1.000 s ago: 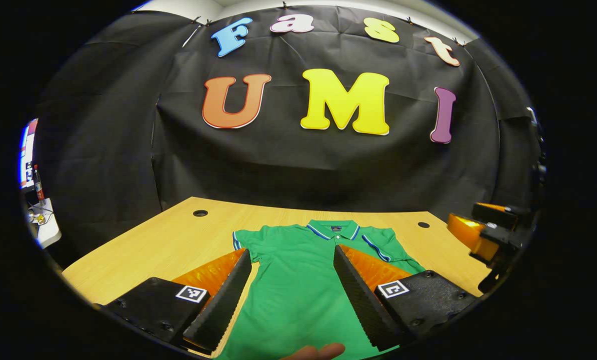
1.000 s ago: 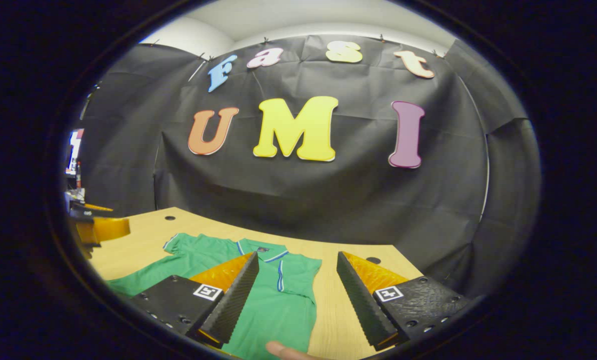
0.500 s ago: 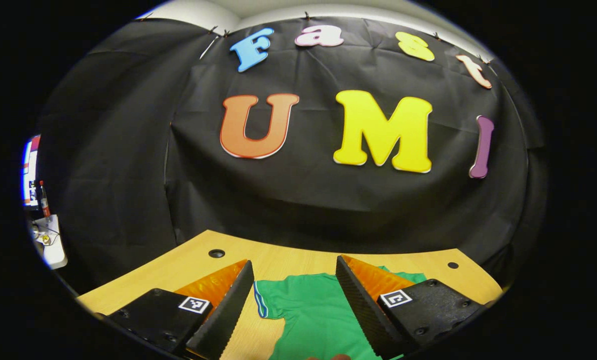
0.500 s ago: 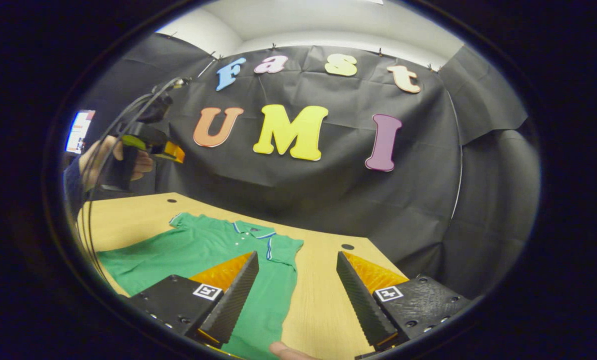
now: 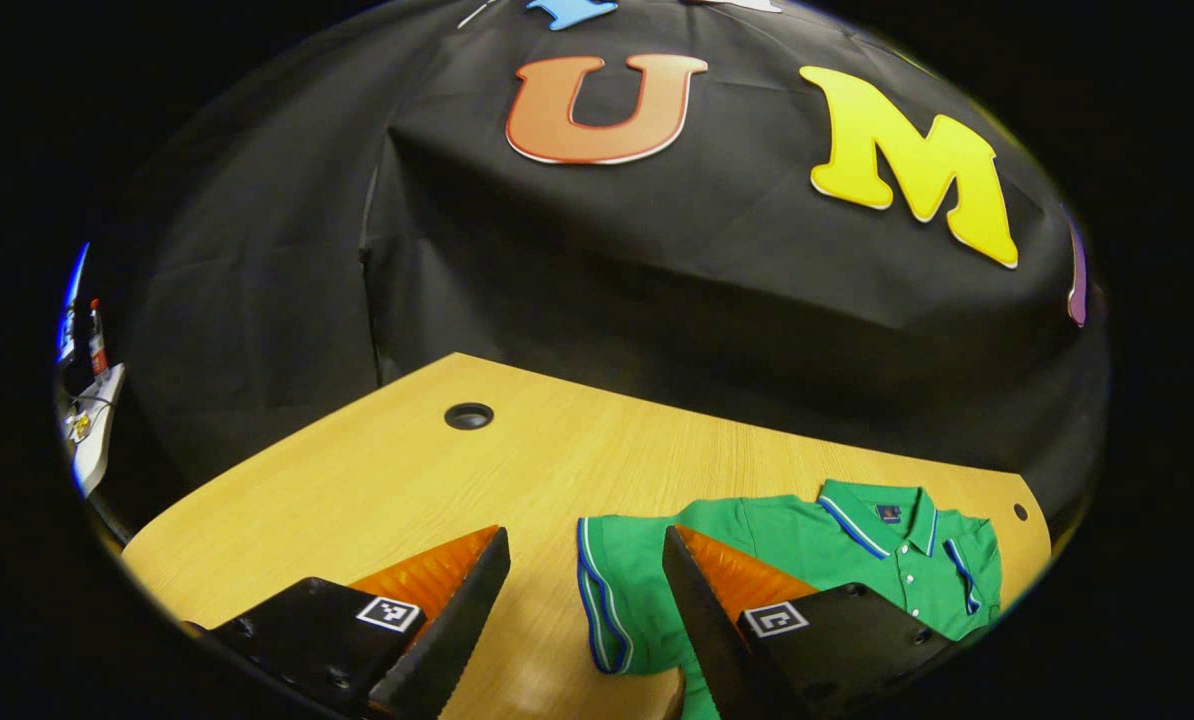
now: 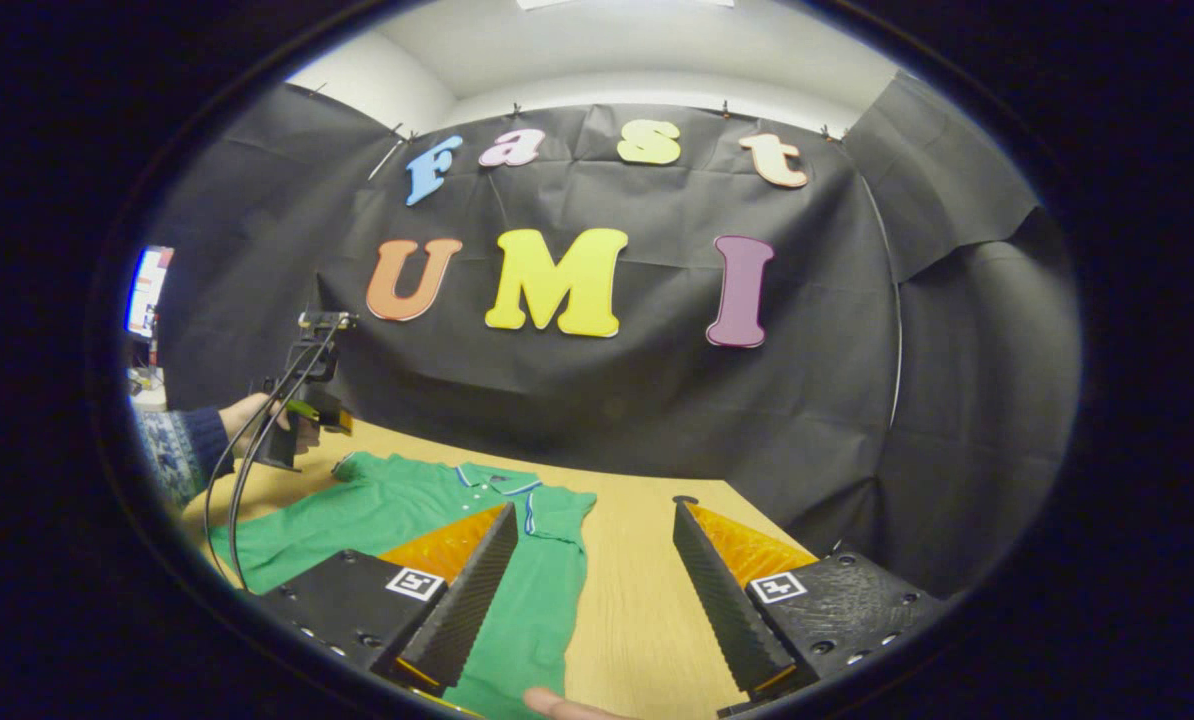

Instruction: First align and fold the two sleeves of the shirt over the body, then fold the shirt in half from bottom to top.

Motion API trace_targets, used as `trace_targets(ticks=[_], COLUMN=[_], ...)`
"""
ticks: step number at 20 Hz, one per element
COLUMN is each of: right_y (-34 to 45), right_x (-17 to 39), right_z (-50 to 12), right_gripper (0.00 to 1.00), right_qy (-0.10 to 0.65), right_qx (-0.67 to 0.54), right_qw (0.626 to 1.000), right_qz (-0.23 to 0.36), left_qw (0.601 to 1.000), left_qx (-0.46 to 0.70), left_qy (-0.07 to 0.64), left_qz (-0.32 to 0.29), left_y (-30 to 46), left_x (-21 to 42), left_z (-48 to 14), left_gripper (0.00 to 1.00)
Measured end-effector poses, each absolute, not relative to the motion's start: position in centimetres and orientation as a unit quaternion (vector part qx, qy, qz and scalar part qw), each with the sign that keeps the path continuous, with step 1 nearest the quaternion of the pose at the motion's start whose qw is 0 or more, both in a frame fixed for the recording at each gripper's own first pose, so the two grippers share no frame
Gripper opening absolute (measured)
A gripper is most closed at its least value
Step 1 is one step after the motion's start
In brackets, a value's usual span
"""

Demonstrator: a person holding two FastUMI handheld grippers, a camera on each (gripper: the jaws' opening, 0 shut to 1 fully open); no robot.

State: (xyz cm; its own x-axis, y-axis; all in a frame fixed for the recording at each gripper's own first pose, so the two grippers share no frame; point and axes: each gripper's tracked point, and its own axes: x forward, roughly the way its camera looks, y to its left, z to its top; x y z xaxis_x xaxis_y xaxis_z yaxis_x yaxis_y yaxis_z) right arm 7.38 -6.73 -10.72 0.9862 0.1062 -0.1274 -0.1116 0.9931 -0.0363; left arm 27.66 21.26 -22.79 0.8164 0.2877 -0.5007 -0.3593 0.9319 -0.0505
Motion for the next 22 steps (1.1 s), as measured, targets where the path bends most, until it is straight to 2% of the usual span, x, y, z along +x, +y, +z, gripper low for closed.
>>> trace_targets(ticks=[4,5,8,10,11,12,13,14,16,20,22], right_y=[-6.7,-6.7,-6.7,-6.6,-6.5,-6.4,-6.4,-6.4,-6.9,-7.2,-7.1], right_x=[7.9,7.9,8.3,8.3,8.5,8.1,7.8,7.8,8.0,8.1,8.0], right_z=[-11.7,-12.0,-12.7,-13.2,-13.4,-13.7,-13.7,-13.9,-13.9,-14.2,-14.0], right_gripper=[0.96,0.96,0.96,0.95,0.95,0.95,0.95,0.95,0.96,0.95,0.95], right_qy=[0.068,0.072,0.080,0.084,0.085,0.083,0.082,0.081,0.078,0.083,0.082], right_qx=[-0.010,-0.008,-0.002,-0.003,-0.005,-0.006,-0.007,-0.007,-0.009,-0.010,-0.015], right_qw=[0.996,0.995,0.995,0.994,0.994,0.994,0.994,0.994,0.995,0.995,0.995], right_qz=[0.062,0.064,0.068,0.070,0.071,0.071,0.072,0.071,0.063,0.055,0.054], left_qw=[0.938,0.935,0.924,0.922,0.920,0.920,0.919,0.920,0.923,0.925,0.926], left_qx=[-0.091,-0.086,-0.062,-0.056,-0.049,-0.047,-0.045,-0.042,-0.024,0.043,0.049], left_qy=[0.293,0.301,0.325,0.335,0.338,0.340,0.343,0.343,0.340,0.328,0.334], left_qz=[0.159,0.167,0.189,0.184,0.190,0.190,0.188,0.184,0.181,0.187,0.167], left_y=[20.8,21.1,22.0,21.1,21.3,20.9,20.4,20.1,19.0,17.1,14.3], left_x=[28.6,28.6,28.5,28.9,28.9,29.2,29.4,29.6,30.1,31.2,31.5], left_z=[-26.8,-27.4,-28.5,-28.7,-28.8,-28.8,-28.6,-28.3,-27.3,-24.5,-23.8], left_gripper=[0.96,0.88,0.77,0.62,0.42,0.36,0.21,0.16,0.12,0.11,0.12])
